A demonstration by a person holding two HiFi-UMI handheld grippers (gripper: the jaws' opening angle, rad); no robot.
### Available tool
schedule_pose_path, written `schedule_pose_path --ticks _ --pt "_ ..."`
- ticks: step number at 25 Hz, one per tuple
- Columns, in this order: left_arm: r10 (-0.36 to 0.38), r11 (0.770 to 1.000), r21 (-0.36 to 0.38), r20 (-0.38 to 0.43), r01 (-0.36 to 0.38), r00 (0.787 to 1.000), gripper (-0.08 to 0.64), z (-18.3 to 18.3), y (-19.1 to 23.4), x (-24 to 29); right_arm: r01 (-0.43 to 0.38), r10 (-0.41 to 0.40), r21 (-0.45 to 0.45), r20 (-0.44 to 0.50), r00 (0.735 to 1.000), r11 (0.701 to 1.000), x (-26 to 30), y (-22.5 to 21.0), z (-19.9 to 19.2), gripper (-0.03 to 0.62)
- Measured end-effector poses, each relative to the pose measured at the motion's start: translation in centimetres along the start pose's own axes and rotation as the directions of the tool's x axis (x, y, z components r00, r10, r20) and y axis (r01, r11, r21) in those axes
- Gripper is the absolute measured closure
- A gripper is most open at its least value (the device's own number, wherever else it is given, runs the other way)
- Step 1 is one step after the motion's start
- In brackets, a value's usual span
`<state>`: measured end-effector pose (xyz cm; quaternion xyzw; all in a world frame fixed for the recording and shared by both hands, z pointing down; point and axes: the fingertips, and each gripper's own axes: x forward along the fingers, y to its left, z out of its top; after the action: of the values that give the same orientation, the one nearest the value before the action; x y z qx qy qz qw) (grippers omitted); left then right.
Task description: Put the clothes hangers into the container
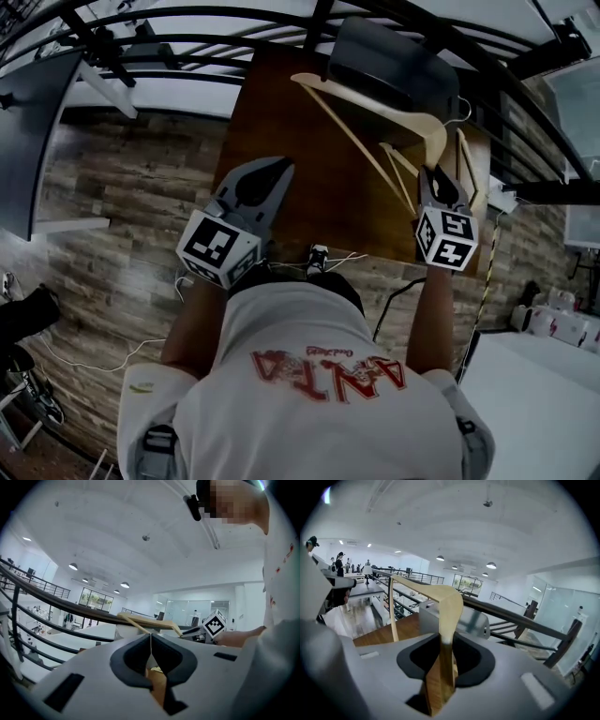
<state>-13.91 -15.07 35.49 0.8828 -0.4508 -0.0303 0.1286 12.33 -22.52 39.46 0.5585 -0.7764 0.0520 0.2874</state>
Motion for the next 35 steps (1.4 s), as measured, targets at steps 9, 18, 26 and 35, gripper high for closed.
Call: schedule_pose_path --ticks 9,18,26,35 --pt "0.007 1.000 0.011 0.053 -0.008 0.999 0.546 2.6 -0.9 3.6 0.146 -0.143 -0.186 0.034 0.989 0.972 2.1 -11.6 7.0 0.500" --pt "0.083 0.997 -0.001 0.087 -0.083 0.993 0.545 3.1 -1.5 4.8 0.158 -0.196 -0.441 -0.042 0.980 0.884 8.2 -16.7 9.8 0.500" --pt "0.152 0.988 -0.028 0.075 -0.150 0.986 0.545 2.3 -1.1 5.2 0.044 -0.199 -0.666 -0.159 0.967 0.745 16.1 -16.0 9.6 0.500" --pt "0.253 0.966 -0.066 0.053 -0.250 0.966 0.545 0.1 -0.2 4.4 -0.135 -0.129 -0.771 -0.272 0.954 0.623 22.3 -11.4 6.2 0.499"
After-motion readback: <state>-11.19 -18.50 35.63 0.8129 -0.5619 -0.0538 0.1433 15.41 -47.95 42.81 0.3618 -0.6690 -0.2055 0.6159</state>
